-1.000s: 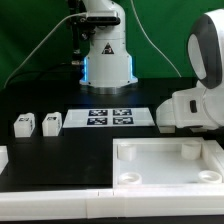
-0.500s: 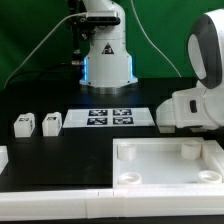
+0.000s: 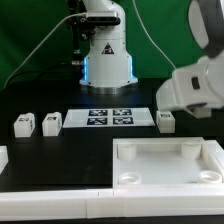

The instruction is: Assemble one leg

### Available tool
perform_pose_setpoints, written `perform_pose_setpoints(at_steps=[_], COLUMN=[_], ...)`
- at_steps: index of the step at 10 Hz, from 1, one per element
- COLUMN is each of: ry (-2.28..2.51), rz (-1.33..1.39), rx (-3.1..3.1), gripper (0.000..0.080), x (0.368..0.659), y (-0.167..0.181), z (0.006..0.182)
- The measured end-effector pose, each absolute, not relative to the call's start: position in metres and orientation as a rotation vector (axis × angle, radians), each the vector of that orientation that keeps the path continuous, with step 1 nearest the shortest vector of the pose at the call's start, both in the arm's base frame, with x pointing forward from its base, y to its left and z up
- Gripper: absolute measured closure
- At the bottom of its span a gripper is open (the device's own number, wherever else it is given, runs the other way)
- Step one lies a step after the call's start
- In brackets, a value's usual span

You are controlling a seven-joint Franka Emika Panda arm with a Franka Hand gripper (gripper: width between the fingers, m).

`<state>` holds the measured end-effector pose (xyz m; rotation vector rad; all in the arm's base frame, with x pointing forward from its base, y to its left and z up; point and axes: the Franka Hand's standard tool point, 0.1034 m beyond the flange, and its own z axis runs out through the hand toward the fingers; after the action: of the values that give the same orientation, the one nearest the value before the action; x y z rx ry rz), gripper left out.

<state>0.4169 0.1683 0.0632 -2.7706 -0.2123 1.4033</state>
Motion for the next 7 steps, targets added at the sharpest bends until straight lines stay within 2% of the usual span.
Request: perform_pose_setpoints(at_steps=[1,2,3,5,7], ry=[-0.211,-0.193,-0.177,-0.129,-0.119], rz=[1.245,1.003,0.88,0.524,0.153], rx=[-2.825,-2.907,-2.942,-3.014,-3.053], gripper=[0.0506,0.0505,0.0505,0.0505,0.0505], x=[0.436,0.449,0.452,0.48,0.491], y=[0.165,0.154,0.142,0.118,0.118], z=[0.082,0.108,0.128,0.165,0.164])
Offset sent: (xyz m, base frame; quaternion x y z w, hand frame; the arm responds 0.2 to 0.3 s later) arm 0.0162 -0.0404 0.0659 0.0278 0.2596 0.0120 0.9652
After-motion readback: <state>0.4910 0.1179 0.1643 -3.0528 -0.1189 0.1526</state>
